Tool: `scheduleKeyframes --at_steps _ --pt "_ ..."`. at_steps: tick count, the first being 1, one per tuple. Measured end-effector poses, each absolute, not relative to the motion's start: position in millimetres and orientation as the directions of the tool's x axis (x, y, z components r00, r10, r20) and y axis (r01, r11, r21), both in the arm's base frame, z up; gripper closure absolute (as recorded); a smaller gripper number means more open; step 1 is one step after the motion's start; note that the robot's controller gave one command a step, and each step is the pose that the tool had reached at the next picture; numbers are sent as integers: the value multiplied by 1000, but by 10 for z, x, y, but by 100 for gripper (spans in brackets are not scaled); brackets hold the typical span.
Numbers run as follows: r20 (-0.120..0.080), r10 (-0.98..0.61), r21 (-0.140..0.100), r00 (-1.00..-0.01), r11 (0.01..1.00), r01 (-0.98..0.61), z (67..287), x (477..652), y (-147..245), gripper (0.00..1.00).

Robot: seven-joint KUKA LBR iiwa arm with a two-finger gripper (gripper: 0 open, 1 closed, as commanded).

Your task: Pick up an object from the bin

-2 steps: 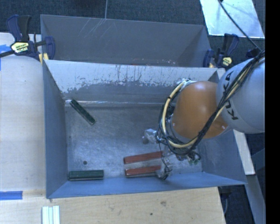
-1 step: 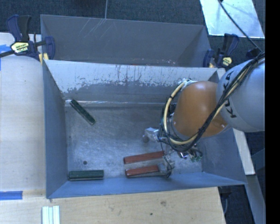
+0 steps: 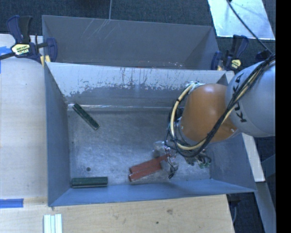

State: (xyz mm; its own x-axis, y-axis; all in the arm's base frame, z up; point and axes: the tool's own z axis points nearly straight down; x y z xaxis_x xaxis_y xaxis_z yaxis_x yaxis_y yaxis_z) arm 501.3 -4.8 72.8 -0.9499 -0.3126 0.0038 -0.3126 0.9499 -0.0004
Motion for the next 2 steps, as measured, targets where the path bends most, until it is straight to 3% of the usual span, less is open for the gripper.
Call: scheduleKeyframes --at_steps 1,2 --pt "-2 -313 -1 -950 950 -313 705 5020 -44 0" --pt "-2 -312 -1 -950 950 -312 703 5020 -44 100"
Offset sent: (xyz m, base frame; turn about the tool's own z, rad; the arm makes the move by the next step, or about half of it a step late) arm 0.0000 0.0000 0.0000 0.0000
